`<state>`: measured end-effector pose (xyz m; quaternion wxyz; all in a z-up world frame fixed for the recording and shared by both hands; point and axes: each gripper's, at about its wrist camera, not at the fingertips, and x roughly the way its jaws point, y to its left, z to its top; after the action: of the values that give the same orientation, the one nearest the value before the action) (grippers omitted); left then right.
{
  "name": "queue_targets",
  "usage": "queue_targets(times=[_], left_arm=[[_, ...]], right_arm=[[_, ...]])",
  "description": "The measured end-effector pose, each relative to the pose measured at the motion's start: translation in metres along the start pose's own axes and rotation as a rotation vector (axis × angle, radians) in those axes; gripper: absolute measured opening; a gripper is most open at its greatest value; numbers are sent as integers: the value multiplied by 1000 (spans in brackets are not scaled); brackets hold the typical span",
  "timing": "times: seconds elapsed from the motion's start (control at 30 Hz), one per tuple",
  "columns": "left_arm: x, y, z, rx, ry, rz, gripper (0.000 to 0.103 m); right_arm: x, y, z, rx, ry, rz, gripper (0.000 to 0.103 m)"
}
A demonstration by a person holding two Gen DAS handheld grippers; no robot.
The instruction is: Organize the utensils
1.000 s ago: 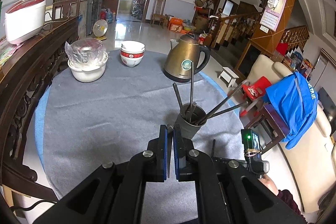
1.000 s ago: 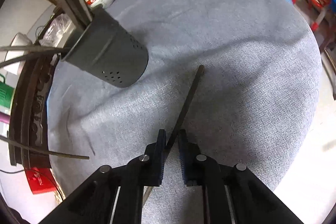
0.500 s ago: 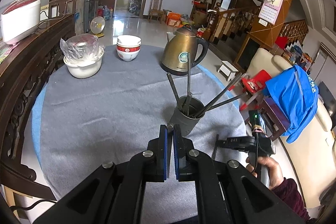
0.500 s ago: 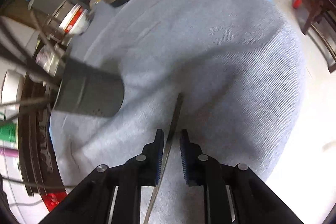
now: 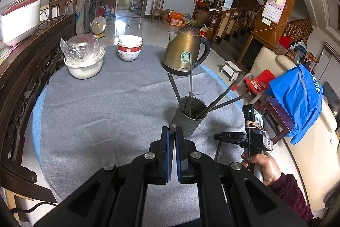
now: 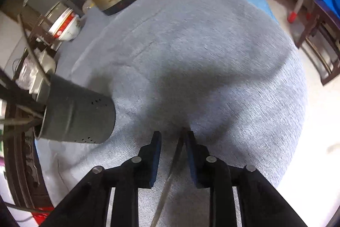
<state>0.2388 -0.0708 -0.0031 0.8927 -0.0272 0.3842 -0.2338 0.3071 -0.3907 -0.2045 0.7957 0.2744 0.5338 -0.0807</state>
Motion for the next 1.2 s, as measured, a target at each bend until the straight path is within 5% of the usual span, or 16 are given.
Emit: queue_targets(times=[0.03,0.6,0.8,0.93,1.1,1.2], left_arm=[[0,0,0,0,1,0,6],[-26,-14,12,28,-70,6,6],[-38,-23,26,49,-116,15,6],[-42,-25,27,52,-131,6,6],[-33,-21,19,42,-94,-3,6],[-26,-14,14,28,-67,-2,6]], right_arm=[[-1,-1,-2,-1,4,19,10],[-141,38,-31,-202,-371,262,8],[-188,61,-46,-285,-510,258,8],[-165,56,-37,-236,-396,238,9],[-85,29,-25,-127,-148,194,16],[-55,23,-29,-113,-89,170,16]])
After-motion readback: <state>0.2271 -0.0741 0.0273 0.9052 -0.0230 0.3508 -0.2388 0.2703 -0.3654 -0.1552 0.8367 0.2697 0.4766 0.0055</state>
